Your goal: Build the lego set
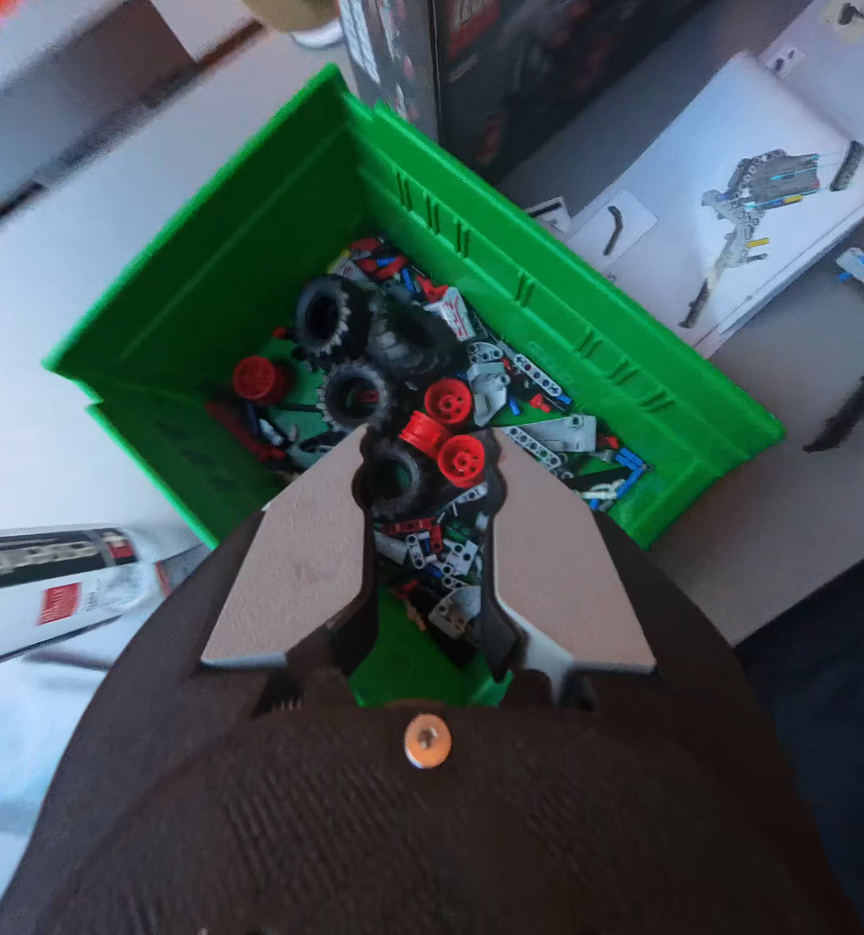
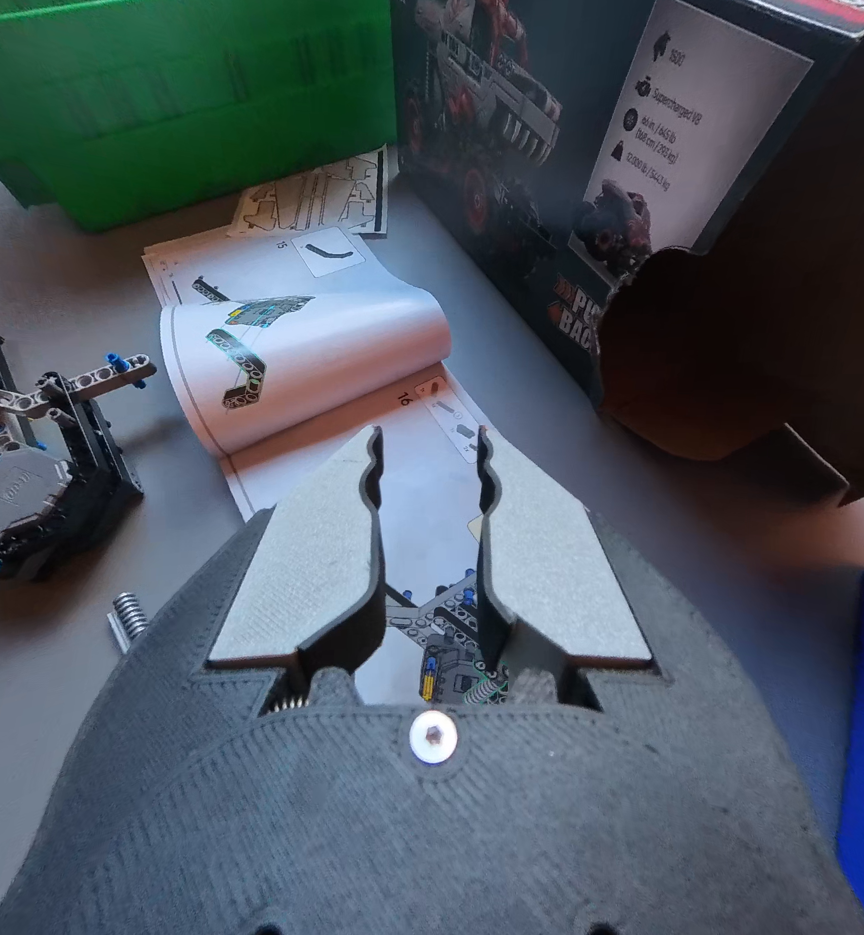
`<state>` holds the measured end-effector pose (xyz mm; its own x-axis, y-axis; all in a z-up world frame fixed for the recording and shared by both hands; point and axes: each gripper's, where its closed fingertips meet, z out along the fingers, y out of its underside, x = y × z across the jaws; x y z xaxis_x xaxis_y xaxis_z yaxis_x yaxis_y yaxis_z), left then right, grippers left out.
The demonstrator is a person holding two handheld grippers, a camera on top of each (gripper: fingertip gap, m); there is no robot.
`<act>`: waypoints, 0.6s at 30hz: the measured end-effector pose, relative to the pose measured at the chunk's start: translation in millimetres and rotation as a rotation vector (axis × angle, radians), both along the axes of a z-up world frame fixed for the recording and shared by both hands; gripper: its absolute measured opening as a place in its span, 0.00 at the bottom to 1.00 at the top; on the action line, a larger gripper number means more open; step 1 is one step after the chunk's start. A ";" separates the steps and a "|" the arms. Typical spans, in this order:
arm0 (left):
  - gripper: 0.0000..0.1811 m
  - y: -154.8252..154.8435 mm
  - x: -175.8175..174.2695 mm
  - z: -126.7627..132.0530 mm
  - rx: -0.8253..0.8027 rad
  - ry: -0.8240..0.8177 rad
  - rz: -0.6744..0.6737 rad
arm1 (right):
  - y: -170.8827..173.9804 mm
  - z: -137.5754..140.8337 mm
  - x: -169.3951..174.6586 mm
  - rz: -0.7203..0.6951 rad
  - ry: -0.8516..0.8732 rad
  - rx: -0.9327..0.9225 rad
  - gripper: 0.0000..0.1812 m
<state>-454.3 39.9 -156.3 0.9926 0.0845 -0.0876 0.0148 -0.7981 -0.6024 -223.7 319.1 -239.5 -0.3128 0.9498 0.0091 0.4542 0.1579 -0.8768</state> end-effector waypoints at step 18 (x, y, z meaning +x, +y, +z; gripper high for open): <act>0.29 88.9 8.1 -59.7 -0.122 -0.018 -0.171 | -5.0 -2.3 -0.4 0.009 -0.004 -0.034 0.20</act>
